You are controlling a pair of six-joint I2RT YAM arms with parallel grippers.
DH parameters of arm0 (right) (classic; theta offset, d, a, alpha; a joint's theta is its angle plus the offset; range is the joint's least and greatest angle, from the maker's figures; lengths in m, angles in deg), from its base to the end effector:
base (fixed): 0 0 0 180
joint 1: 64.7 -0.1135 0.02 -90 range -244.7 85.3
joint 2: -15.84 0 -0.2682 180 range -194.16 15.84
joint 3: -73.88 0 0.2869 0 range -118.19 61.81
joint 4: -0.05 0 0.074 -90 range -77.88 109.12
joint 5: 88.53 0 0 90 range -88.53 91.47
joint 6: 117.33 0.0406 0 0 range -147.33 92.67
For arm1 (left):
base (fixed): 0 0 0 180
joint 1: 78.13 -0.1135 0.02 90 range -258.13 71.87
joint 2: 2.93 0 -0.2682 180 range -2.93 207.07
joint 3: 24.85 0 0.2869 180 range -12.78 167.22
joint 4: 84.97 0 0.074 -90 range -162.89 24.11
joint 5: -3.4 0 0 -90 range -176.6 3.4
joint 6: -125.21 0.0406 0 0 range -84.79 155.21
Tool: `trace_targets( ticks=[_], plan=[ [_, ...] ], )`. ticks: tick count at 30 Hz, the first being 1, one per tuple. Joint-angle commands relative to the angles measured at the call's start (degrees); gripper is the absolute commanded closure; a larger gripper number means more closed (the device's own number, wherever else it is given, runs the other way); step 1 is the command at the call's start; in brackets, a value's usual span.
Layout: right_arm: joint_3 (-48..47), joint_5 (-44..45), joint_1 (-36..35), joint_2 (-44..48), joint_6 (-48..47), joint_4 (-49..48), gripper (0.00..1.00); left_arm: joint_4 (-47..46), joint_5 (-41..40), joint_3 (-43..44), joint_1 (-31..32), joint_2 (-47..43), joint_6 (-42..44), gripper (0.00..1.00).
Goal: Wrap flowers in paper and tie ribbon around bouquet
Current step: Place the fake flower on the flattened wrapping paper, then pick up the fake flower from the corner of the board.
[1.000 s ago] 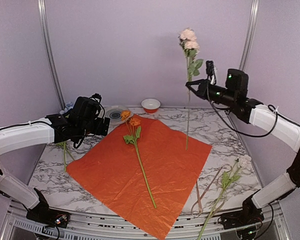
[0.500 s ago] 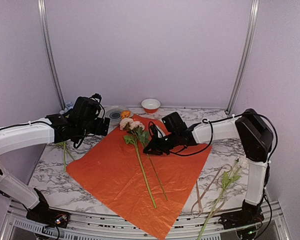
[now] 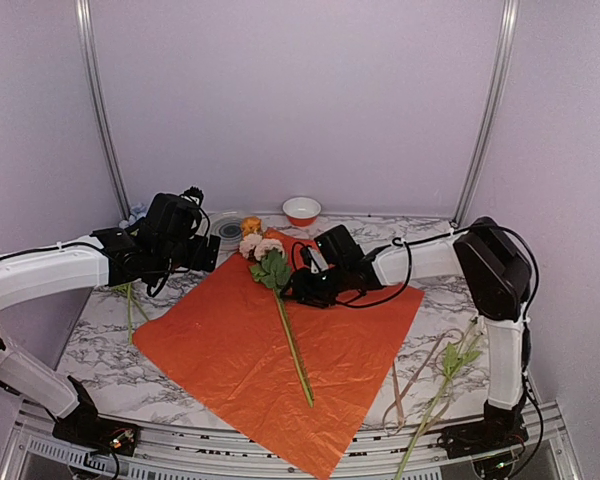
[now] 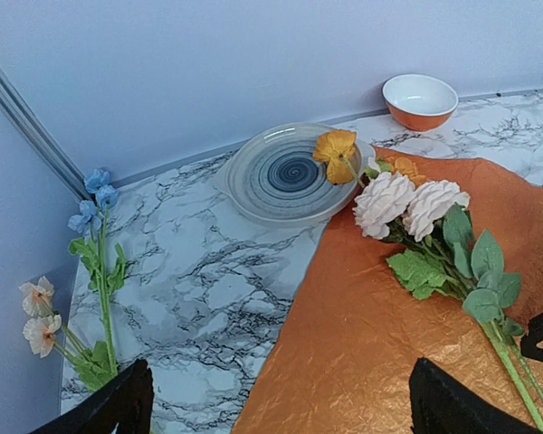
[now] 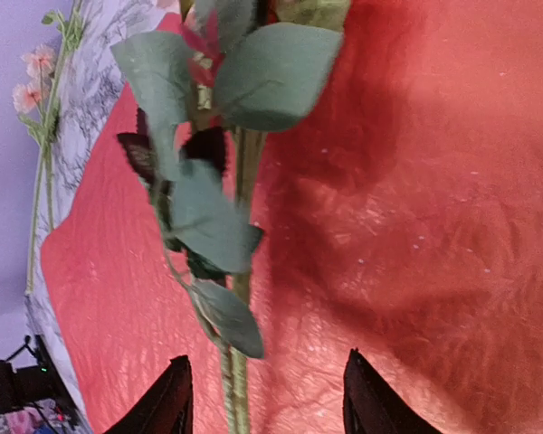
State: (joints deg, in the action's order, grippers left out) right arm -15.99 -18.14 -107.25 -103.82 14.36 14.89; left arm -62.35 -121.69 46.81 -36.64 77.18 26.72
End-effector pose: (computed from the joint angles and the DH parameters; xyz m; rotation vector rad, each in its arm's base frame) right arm 0.3456 0.3357 0.1252 -0.2053 2.5725 1.0516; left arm 0.2773 -0.2141 0.2802 0.2229 1.9956 0.0947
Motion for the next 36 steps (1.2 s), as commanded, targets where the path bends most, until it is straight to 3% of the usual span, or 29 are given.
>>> trace_targets(
  ticks=[1, 6, 8, 9, 12, 13, 16, 17, 21, 23, 27, 30, 33, 36],
  plan=[
    [-2.3, 13.9, -0.5, 8.7, -9.5, 13.5, 0.44, -1.1, 0.5, -0.2, -0.2, -0.4, 0.5, 0.01],
    [5.2, 44.1, -0.4, 22.8, -12.6, 31.8, 0.32, -1.1, 0.8, -0.2, -0.2, -0.4, 0.4, 0.01],
    [10.3, 54.3, 0.6, 28.1, -8.9, 38.9, 0.08, -1.1, 0.8, -0.2, -0.1, -0.4, 0.4, 0.01],
    [13.5, 56.3, 1.8, 30.6, -7.2, 40.8, 0.01, -1.1, 0.9, -0.2, -0.1, -0.3, 0.3, 0.01],
    [24.1, 47.7, 11.5, 40.3, -7.5, 36.7, 0.01, -1.1, 1.2, -0.2, -0.2, -0.2, 0.2, 0.01],
    [28.1, 43.1, 16.3, 44.0, -8.0, 33.6, 0.06, -1.1, 1.3, -0.2, -0.2, -0.2, 0.2, 0.01],
    [37.4, 39.1, 26.4, 54.0, -7.1, 27.1, 0.37, -1.1, 1.3, -0.2, -0.1, -0.1, 0.1, 0.01],
    [39.2, 41.4, 28.1, 57.1, -5.9, 27.0, 0.40, -1.1, 1.2, -0.2, -0.1, -0.2, 0.0, 0.01],
    [42.3, 47.2, 33.8, 65.7, -4.5, 30.0, 0.25, -1.1, 2.0, -0.2, -0.1, -0.2, -0.3, 0.01],
    [44.5, 46.3, 38.5, 67.8, -4.4, 30.3, 0.23, -1.1, 2.5, -0.1, -0.1, -0.3, -0.4, 0.01],
    [48.2, 35.2, 48.0, 67.5, -4.9, 26.7, 0.18, -1.1, 2.8, -0.2, -0.1, -0.6, -0.6, 0.01],
    [50.2, 28.9, 51.1, 65.0, -4.4, 22.6, 0.17, -1.1, 2.8, -0.2, -0.1, -0.7, -0.6, 0.01],
    [52.0, 25.8, 51.9, 61.8, -5.2, 18.2, 0.25, -1.1, 2.7, -0.2, -0.1, -0.8, -0.6, 0.01],
    [52.9, 24.1, 52.6, 58.0, -5.1, 15.0, 0.40, -1.1, 2.5, -0.2, -0.1, -0.7, -0.5, 0.01]
  ],
)
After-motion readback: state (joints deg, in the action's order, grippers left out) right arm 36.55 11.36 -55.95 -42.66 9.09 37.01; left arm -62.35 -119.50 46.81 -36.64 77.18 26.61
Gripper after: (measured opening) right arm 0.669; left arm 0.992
